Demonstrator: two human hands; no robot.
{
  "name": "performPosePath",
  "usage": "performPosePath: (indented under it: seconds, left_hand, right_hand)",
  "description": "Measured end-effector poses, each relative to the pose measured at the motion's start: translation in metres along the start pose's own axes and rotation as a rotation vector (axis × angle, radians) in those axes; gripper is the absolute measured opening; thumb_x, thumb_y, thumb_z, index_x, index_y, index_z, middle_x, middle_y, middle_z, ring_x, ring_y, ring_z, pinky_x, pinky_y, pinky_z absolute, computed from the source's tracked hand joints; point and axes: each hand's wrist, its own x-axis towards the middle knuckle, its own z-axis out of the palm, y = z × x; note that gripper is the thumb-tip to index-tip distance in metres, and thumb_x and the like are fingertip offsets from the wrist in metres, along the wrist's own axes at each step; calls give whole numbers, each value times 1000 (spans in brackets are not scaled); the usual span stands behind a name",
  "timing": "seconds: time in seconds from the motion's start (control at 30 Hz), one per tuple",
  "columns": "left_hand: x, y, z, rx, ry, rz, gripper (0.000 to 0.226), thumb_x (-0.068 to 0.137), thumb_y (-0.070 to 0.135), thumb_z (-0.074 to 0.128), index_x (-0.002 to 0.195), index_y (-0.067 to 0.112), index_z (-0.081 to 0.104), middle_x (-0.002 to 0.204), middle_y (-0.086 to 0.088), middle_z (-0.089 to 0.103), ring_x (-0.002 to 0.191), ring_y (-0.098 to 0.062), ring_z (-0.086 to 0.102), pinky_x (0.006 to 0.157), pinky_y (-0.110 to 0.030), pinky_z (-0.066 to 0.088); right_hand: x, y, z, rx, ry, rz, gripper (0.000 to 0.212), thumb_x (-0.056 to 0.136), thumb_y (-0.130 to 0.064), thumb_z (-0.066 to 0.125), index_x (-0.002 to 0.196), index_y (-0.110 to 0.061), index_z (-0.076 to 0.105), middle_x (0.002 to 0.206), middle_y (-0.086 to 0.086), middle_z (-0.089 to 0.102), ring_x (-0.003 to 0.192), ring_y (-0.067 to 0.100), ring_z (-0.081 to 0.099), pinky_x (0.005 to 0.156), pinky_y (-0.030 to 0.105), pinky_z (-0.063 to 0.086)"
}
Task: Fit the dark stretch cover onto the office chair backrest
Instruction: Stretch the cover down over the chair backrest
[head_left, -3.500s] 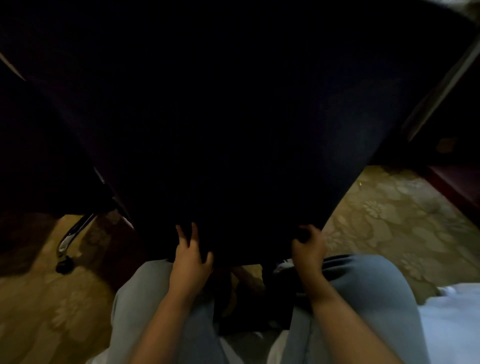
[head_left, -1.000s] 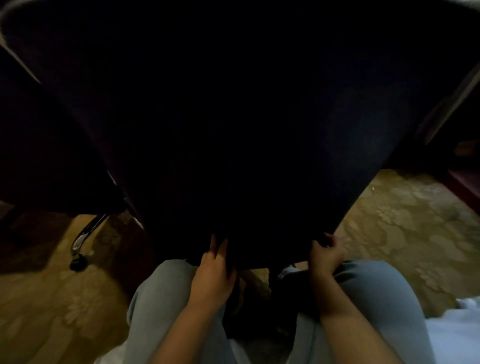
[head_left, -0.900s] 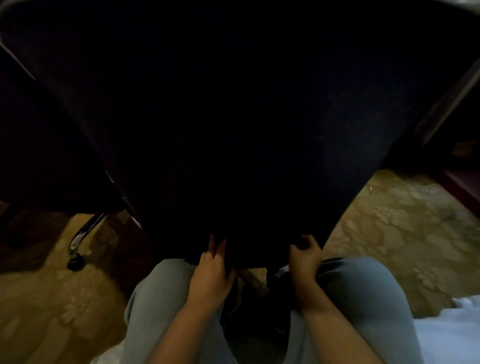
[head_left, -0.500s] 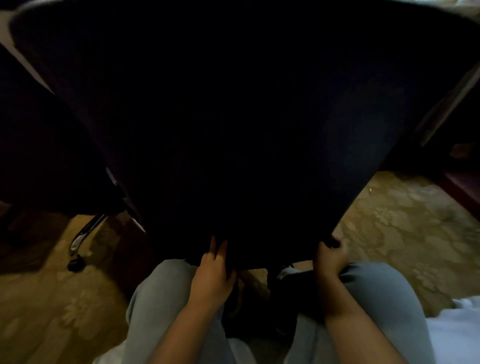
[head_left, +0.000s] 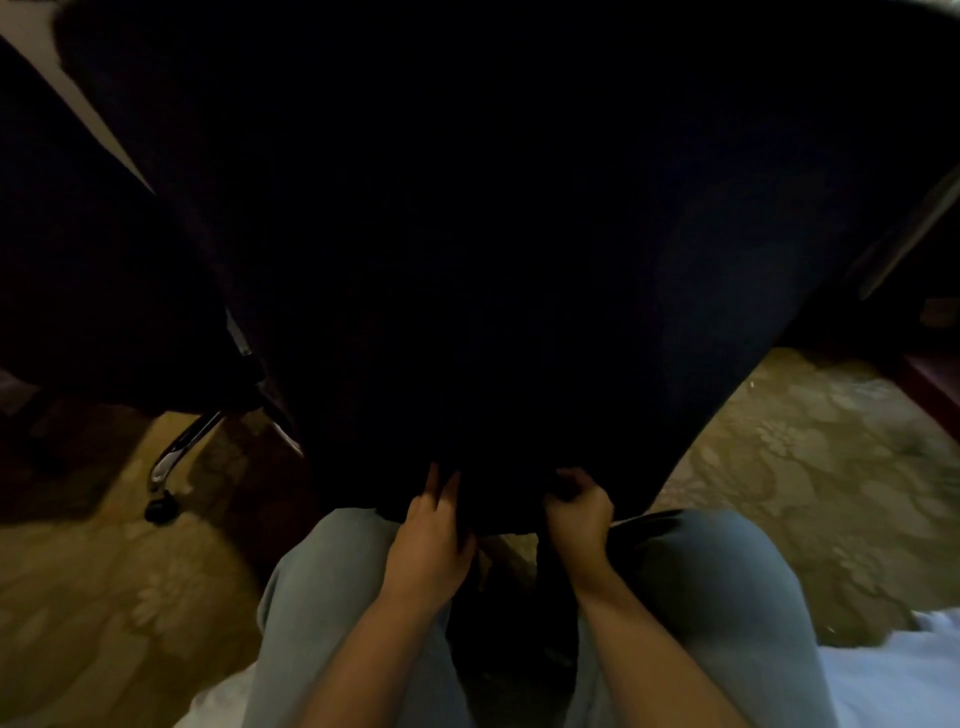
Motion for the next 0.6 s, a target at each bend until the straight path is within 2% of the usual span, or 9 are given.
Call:
performPosePath:
  seconds: [0.13, 0.23, 0.3, 0.33, 0.4, 0.43, 0.53, 0.6]
  left_hand:
    - [0, -2, -3, 7, 3, -6, 71, 95, 28, 53, 152, 24, 12, 160, -3, 3, 140, -25, 25, 98, -29, 42]
    - [0, -3, -6, 7, 12, -10, 72, 94, 29, 54, 152, 23, 13, 160, -3, 4, 140, -25, 26, 99, -28, 41]
    - [-1, -5, -8, 9, 23, -5, 72, 94, 31, 55, 152, 24, 13, 160, -4, 5, 139, -25, 27, 100, -28, 40]
    - [-1, -6, -8, 8, 28, -1, 72, 94, 31, 56, 152, 24, 14, 160, -4, 6, 139, -25, 27, 100, -29, 40]
    - [-2, -7, -10, 1, 36, 6, 71, 94, 32, 55, 152, 23, 15, 160, -4, 7, 140, -24, 27, 101, -29, 39]
    - [-3, -8, -11, -1, 40, 7, 71, 94, 32, 55, 152, 22, 16, 160, -4, 8, 140, -24, 26, 102, -28, 38]
    - [-5, -9, -13, 9, 45, 10, 71, 94, 34, 54, 152, 23, 14, 160, -3, 6, 142, -22, 24, 104, -26, 36]
    - [-6, -9, -14, 22, 43, 6, 71, 94, 34, 54, 152, 23, 14, 160, -3, 5, 142, -22, 23, 104, -26, 36]
  right_hand:
    - [16, -1, -27, 65, 218, 69, 24, 81, 5, 60, 102, -5, 64, 90, 6, 61, 92, 23, 60, 78, 26, 41]
    - [34, 3, -45, 153, 394, 131, 23, 83, -2, 61, 105, -10, 61, 100, 9, 64, 98, 27, 61, 90, 36, 48]
    - [37, -1, -49, 201, 476, 163, 25, 83, -4, 60, 108, -8, 60, 105, 11, 64, 99, 24, 60, 95, 35, 46]
    - [37, -4, -47, 199, 482, 143, 26, 83, -1, 59, 109, -5, 59, 105, 13, 63, 96, 22, 58, 92, 30, 45]
    - [30, -8, -34, 174, 445, 104, 26, 81, 7, 55, 105, 1, 58, 101, 14, 61, 86, 19, 55, 77, 14, 41]
    - [25, -8, -25, 160, 410, 97, 24, 80, 9, 53, 102, 1, 58, 99, 15, 60, 83, 20, 55, 72, 13, 40]
    - [12, 4, -1, 114, 270, 97, 19, 79, 8, 57, 92, -5, 60, 98, 18, 64, 93, 30, 61, 81, 29, 45]
    - [7, 11, 8, 48, 121, 93, 19, 79, 8, 60, 91, -7, 61, 96, 17, 65, 93, 30, 61, 80, 31, 45]
